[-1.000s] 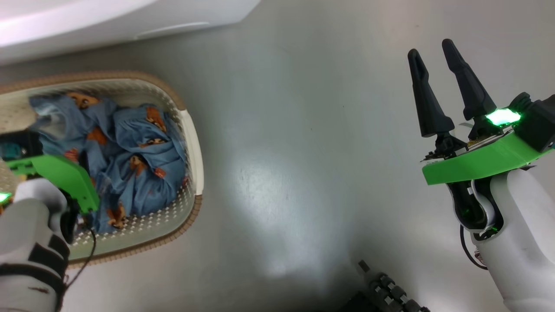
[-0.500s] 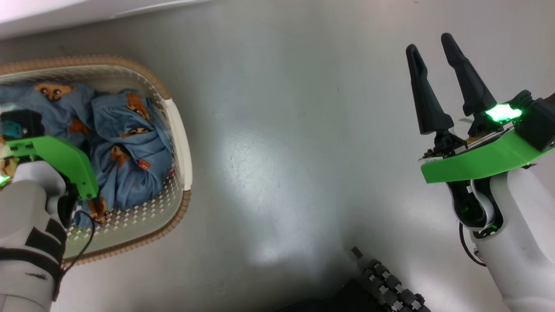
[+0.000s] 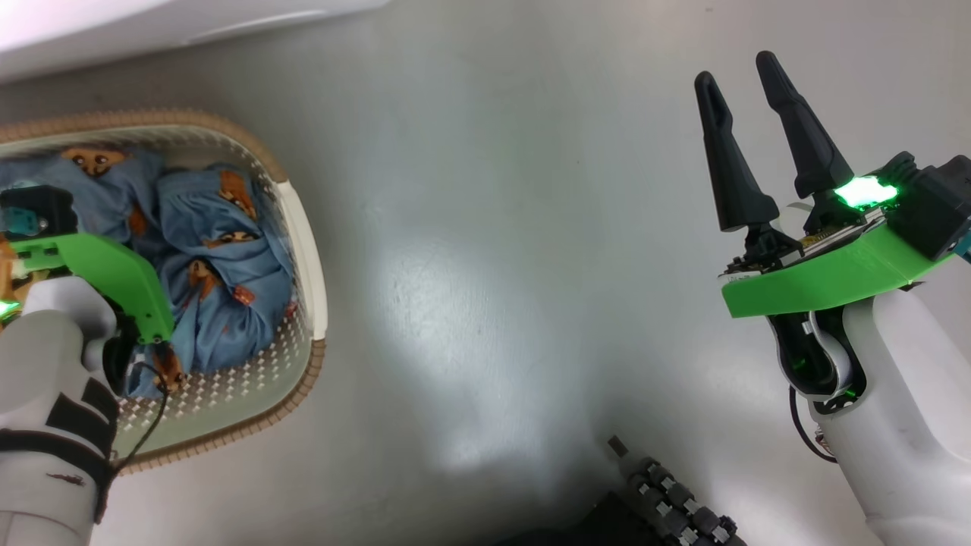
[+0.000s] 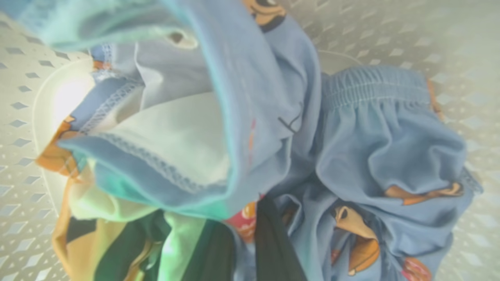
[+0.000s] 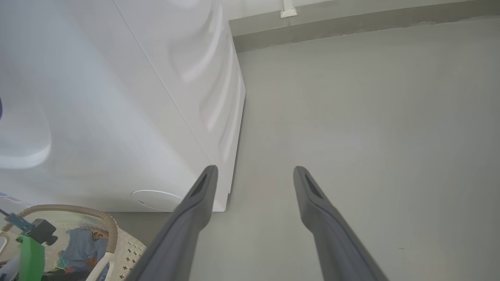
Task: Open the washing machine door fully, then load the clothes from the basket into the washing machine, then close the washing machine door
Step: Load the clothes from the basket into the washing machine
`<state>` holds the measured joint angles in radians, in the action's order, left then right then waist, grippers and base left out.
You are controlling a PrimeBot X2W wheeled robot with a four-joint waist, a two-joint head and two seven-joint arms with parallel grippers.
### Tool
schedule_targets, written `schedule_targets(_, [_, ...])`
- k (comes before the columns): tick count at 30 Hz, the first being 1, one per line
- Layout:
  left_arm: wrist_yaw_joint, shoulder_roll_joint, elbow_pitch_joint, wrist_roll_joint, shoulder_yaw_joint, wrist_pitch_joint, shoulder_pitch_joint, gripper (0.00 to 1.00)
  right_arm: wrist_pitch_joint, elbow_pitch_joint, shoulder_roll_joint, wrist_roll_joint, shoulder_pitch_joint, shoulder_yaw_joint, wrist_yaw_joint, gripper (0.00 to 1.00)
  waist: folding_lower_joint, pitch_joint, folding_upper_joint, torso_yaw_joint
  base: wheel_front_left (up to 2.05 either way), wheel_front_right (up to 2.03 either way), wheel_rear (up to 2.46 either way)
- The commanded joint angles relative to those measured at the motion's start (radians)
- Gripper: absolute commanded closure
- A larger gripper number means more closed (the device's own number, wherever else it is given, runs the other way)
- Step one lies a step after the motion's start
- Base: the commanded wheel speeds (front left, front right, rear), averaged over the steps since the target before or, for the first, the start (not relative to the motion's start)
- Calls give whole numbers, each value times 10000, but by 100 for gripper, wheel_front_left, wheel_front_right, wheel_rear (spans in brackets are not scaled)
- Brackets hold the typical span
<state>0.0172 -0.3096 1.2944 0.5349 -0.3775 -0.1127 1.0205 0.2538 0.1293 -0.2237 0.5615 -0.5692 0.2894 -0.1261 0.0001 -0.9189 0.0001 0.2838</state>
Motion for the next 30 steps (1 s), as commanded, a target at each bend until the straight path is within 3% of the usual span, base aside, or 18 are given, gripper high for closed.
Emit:
schedule_targets(1, [23, -269, -44, 159, 188, 130, -315, 100, 80, -124, -86, -66, 325, 157, -46, 0, -1, 164, -1, -32, 0, 0, 0])
schedule_targets(12, [377, 19, -40, 593, 384, 832, -979, 100, 80, 22, -73, -3, 414, 190, -46, 0, -1, 1354, -1, -193, 0, 0, 0])
schedule_targets(30, [1043, 651, -109, 1306, 603, 3076, -2751, 100, 80, 525, -204, 312, 1320, 266, -46, 0, -1, 4575, -1, -808, 0, 0, 0])
